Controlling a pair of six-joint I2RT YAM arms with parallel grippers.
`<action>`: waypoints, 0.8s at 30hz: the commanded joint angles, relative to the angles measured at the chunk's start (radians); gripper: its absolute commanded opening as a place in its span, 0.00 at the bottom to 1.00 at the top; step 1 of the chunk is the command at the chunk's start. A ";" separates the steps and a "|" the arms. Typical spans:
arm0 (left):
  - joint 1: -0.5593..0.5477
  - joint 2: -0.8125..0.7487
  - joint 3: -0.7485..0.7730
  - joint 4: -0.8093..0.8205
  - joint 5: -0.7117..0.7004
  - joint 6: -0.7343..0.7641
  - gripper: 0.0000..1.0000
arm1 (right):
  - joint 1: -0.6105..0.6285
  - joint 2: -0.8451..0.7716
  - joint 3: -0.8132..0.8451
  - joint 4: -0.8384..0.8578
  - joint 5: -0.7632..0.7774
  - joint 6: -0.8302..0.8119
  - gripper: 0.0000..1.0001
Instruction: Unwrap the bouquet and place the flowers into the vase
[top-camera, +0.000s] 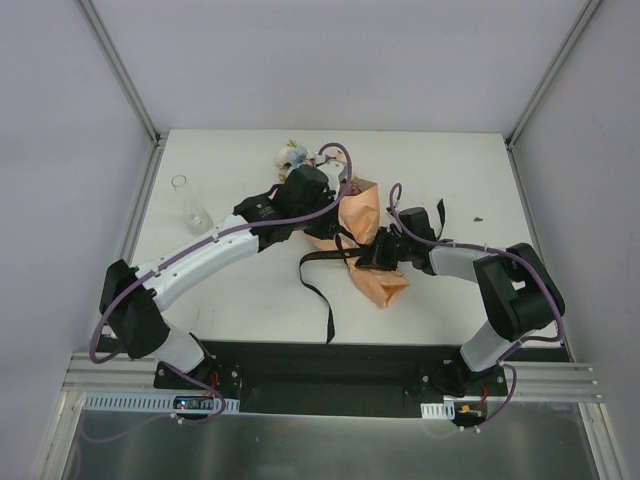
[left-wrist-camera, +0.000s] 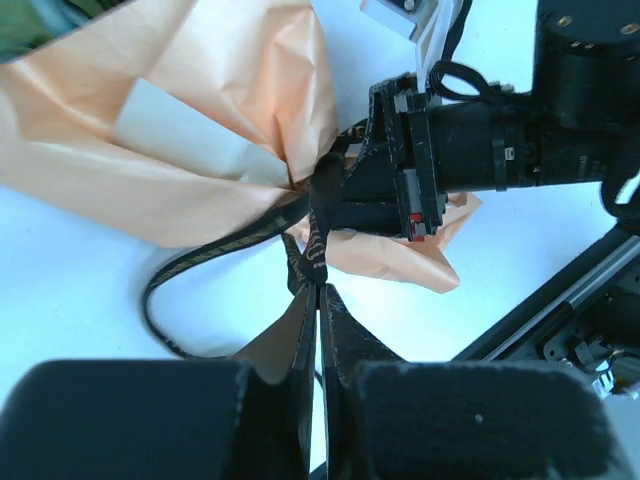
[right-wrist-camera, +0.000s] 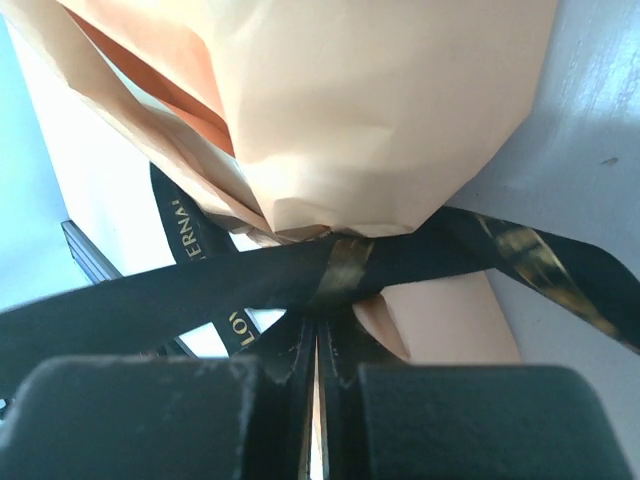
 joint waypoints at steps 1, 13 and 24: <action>-0.006 -0.165 -0.010 -0.037 -0.146 0.006 0.00 | -0.006 0.006 -0.016 -0.011 0.058 -0.002 0.01; -0.008 -0.518 0.100 -0.118 -0.450 0.162 0.00 | -0.008 0.006 -0.011 -0.030 0.085 0.006 0.01; -0.006 -0.656 0.364 -0.172 -0.693 0.433 0.00 | -0.006 0.003 -0.011 -0.030 0.091 0.006 0.01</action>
